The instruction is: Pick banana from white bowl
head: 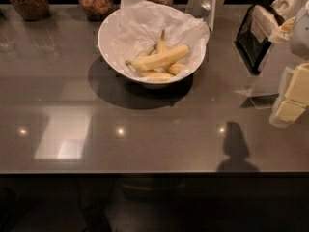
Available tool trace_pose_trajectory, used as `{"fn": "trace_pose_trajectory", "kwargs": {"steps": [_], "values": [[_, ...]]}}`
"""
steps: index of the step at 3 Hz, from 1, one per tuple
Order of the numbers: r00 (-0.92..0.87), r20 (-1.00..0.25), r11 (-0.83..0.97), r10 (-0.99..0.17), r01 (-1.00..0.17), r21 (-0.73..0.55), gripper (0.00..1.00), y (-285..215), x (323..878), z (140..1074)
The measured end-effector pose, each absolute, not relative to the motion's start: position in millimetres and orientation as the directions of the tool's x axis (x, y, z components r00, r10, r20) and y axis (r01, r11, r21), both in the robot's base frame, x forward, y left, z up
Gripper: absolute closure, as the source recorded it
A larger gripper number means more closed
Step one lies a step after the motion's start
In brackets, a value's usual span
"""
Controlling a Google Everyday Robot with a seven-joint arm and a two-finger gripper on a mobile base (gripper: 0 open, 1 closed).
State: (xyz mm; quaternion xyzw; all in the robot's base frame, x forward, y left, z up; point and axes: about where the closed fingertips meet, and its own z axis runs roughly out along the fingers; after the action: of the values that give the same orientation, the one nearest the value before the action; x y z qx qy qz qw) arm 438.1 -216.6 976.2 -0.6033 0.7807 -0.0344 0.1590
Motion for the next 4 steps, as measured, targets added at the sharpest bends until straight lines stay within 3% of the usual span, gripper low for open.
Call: {"fn": "trace_pose_trajectory", "kwargs": {"steps": [2,4], "values": [[-0.198,-0.227,0.256,-0.953,-0.931,-0.261,0.0,-211,440,978],[-0.019,-0.424,0.184,-0.905,-0.917,-0.353,0.0,-156,482,990]]}}
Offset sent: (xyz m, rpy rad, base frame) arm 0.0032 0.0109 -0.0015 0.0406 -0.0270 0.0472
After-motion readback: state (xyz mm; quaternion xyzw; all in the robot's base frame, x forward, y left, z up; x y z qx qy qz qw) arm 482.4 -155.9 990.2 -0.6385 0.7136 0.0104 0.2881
